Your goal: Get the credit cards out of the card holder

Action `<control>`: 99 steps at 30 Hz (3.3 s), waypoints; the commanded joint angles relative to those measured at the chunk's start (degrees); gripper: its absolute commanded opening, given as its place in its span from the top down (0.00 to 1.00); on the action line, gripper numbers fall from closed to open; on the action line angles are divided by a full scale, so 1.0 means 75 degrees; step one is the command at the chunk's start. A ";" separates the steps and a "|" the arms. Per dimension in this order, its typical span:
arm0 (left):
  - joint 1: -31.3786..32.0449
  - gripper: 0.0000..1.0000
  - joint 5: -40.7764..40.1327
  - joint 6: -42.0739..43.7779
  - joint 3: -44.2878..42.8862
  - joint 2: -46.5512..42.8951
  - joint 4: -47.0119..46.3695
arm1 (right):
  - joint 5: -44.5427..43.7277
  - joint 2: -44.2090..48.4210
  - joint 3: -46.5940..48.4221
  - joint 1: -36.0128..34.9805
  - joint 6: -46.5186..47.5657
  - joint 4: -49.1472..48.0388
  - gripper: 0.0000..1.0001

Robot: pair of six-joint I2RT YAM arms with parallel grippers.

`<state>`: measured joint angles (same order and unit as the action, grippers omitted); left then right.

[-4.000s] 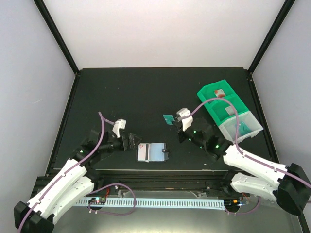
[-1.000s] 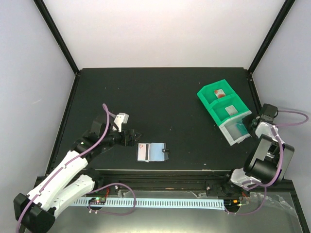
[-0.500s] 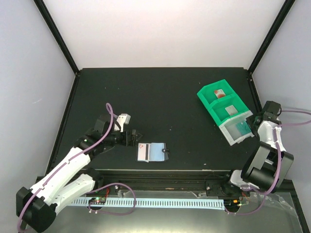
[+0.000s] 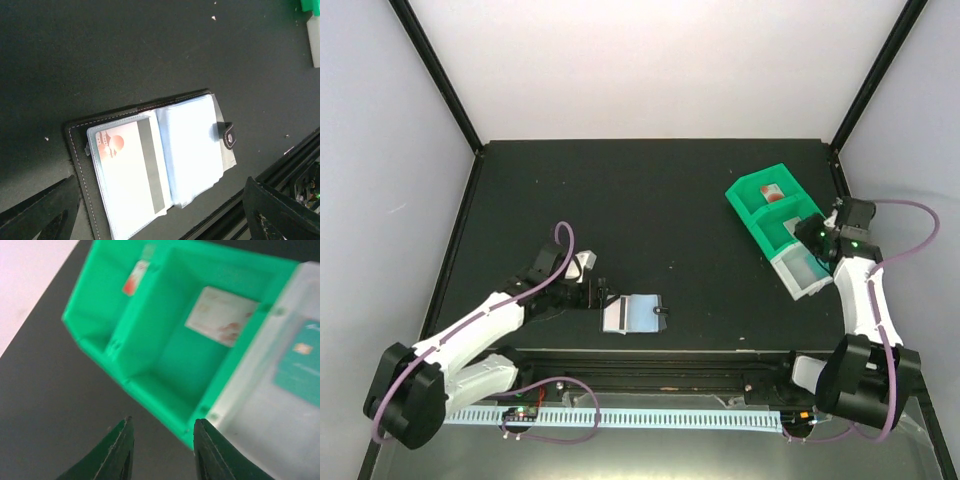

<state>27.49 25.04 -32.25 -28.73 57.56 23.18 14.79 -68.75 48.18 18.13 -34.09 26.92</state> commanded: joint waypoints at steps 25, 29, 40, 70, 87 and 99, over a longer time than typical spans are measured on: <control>0.0014 0.69 0.0621 -0.1476 0.1399 0.1661 -0.3033 | 0.0644 0.1731 -0.2115 -0.4367 -0.0281 -0.1770 0.68; 0.0073 0.79 0.0838 -0.1843 0.1461 0.1979 -0.3479 | 0.0523 0.1721 -0.2133 -0.4855 -0.0463 -0.1806 0.68; 0.0725 0.77 0.0857 -0.2816 0.1640 0.2399 -0.4193 | 0.0022 0.1281 -0.2100 -0.6612 -0.1054 -0.2363 0.68; 0.0752 0.76 0.1244 -0.2309 0.1323 0.1648 -0.3953 | 0.0405 -0.2598 -0.1623 -0.9810 -0.2300 -0.5139 0.70; 0.0768 0.86 0.0819 -0.2077 0.1599 0.2471 -0.4016 | 0.0036 -0.3138 -0.1873 -0.9794 -0.1974 -0.5131 0.73; 0.0770 0.86 0.0581 -0.2029 0.1745 0.2599 -0.4006 | 0.0281 -0.3368 -0.1953 -0.9777 -0.2189 -0.5535 0.80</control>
<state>33.08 32.42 -48.71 -16.78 74.70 -8.69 16.80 -93.49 34.33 -55.00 -50.09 -12.67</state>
